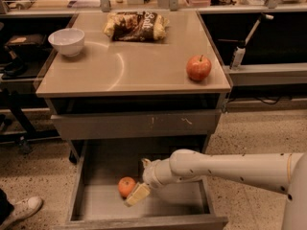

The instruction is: Pick orange from middle drawer and place on counter

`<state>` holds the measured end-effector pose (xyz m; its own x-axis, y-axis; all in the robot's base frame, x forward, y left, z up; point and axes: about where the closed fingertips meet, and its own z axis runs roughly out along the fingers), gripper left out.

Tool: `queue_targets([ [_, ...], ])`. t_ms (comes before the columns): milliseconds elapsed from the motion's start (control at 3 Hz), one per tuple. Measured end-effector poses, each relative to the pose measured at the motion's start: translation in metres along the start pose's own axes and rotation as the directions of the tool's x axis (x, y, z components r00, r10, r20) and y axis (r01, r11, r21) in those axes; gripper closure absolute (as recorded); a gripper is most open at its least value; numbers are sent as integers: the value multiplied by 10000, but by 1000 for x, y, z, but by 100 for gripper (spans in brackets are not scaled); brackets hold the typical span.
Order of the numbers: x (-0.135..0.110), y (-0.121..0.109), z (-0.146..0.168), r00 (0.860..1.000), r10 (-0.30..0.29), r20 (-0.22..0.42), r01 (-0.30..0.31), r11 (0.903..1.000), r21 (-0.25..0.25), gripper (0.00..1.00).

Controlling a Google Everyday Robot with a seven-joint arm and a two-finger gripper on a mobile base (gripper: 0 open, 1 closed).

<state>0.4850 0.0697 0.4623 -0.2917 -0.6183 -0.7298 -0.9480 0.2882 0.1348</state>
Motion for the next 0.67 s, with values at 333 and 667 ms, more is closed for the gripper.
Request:
queue_targets([
  [333,9,4,25,9992,121,392,-110,9995,-290,0],
  [667,14,3,42,9986,112,518,-86,9987,-494,0],
])
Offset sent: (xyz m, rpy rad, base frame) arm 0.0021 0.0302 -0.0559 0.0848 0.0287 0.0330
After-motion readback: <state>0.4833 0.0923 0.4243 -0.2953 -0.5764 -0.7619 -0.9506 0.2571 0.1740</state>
